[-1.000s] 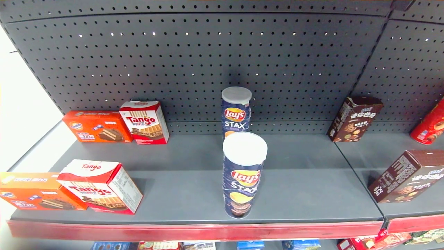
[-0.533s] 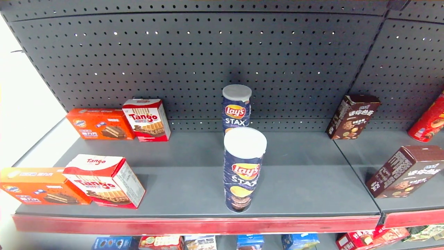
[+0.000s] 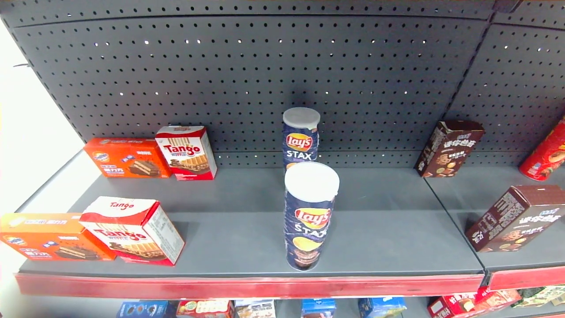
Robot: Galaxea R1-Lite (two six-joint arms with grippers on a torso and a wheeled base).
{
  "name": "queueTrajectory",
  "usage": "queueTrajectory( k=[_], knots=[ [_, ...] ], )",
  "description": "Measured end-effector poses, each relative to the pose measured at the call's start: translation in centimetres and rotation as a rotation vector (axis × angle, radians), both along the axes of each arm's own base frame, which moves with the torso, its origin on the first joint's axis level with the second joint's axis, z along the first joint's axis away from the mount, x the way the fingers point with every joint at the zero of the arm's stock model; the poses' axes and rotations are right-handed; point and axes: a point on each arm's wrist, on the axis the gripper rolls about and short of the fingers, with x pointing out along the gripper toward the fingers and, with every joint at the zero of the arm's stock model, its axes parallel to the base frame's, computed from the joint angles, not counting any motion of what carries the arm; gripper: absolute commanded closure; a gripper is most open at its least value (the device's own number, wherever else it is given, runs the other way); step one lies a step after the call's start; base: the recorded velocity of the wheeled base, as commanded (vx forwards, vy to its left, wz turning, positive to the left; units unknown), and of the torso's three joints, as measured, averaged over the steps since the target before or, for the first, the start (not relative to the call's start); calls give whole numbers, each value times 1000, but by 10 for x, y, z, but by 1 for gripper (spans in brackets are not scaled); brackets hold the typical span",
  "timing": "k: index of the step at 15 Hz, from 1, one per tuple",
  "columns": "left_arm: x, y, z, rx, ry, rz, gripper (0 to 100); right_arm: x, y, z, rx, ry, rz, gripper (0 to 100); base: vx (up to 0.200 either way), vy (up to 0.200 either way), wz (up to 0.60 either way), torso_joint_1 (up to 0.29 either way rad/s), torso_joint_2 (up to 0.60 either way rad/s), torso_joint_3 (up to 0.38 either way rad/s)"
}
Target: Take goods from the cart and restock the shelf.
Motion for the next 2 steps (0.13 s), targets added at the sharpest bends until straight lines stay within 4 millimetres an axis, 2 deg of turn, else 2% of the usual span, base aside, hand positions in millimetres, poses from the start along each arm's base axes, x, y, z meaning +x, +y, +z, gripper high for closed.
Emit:
queueTrajectory(
  k=[2],
  knots=[
    [0,0,0,0,0,0,0,0,0,0,0,0,1,0,0,0,0,0,0,0]
  ],
)
